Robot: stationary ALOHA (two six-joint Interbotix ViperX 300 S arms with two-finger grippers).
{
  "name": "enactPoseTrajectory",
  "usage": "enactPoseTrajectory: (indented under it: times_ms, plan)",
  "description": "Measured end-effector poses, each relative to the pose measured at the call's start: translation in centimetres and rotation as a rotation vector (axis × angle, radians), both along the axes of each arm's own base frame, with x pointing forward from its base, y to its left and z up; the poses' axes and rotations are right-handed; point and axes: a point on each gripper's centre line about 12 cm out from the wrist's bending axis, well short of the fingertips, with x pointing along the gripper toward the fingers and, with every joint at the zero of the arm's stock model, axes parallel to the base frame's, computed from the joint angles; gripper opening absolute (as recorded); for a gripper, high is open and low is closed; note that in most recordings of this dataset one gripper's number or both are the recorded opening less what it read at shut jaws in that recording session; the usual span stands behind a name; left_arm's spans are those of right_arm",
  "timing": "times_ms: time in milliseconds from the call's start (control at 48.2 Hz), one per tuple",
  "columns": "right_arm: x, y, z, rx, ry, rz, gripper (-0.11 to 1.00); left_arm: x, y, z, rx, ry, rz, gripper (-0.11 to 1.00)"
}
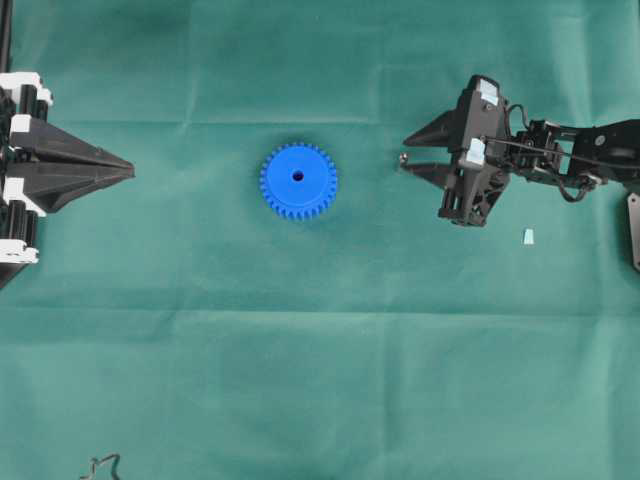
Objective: Insert the shaft into the center hole of the gear.
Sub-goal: 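Close the right gripper on the upright metal shaft and lift it, then carry the shaft left and position it over the blue gear's hole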
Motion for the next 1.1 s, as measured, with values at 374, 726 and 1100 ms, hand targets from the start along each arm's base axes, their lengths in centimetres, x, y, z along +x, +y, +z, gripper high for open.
enactPoseTrajectory:
  times_ms: [374,726,1100]
  plan:
    - [0.0,0.0,0.0,-0.002,0.001,0.002,0.17,0.0,0.0,-0.1,0.002,0.011,0.000,0.00]
    - [0.1,0.1,3.3,-0.014,-0.046,0.015,0.17,0.0,0.0,-0.1,0.000,0.011,0.001,0.00]
    - [0.0,0.3,6.0,-0.013,-0.064,0.025,0.17,0.0,0.0,-0.1,0.000,0.012,0.000,0.00]
